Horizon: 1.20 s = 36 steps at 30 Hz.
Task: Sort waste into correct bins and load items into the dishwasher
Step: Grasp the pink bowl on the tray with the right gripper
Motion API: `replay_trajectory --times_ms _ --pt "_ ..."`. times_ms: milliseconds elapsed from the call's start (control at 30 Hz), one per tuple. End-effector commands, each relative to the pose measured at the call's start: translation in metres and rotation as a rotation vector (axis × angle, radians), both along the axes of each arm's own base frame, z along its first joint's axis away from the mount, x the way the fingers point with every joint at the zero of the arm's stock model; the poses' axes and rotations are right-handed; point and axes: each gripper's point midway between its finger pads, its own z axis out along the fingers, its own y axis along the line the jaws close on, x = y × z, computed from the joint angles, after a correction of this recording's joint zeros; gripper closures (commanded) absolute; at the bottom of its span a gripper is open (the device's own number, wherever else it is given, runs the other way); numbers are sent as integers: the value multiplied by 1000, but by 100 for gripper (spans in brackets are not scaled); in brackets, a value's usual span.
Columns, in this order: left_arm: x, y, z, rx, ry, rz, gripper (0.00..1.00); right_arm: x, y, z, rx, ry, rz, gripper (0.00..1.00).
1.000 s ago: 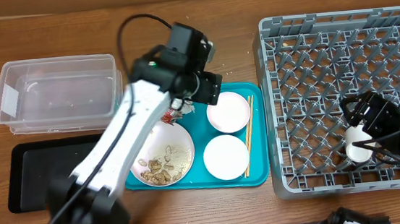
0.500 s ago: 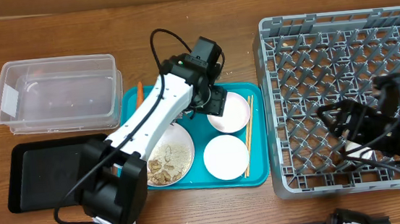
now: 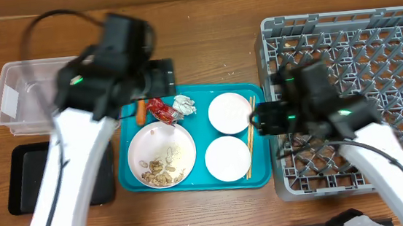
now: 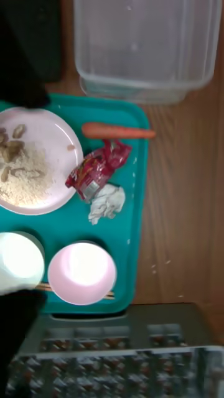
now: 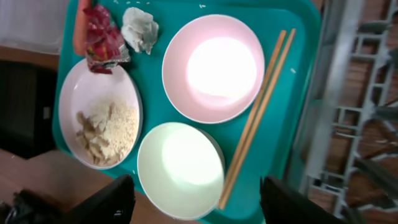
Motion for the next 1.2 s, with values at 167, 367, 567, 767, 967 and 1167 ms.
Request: replay_trajectory --times_ms 167,367,567,767,967,1167 --pt "-13 27 18 1 -24 88 0 42 3 -81 -245 60 -247 36" --pt "-17 28 11 13 13 88 0 66 9 -108 -270 32 -253 36" --pt "-16 27 11 12 14 87 0 70 19 -134 -256 68 -236 37" --pt "-16 27 11 12 14 87 0 72 20 -144 -267 80 -236 49" --pt "-17 27 11 13 14 87 0 74 21 -144 -260 73 -239 75" --pt "-17 27 11 13 14 87 0 74 16 -142 -284 67 -249 96"
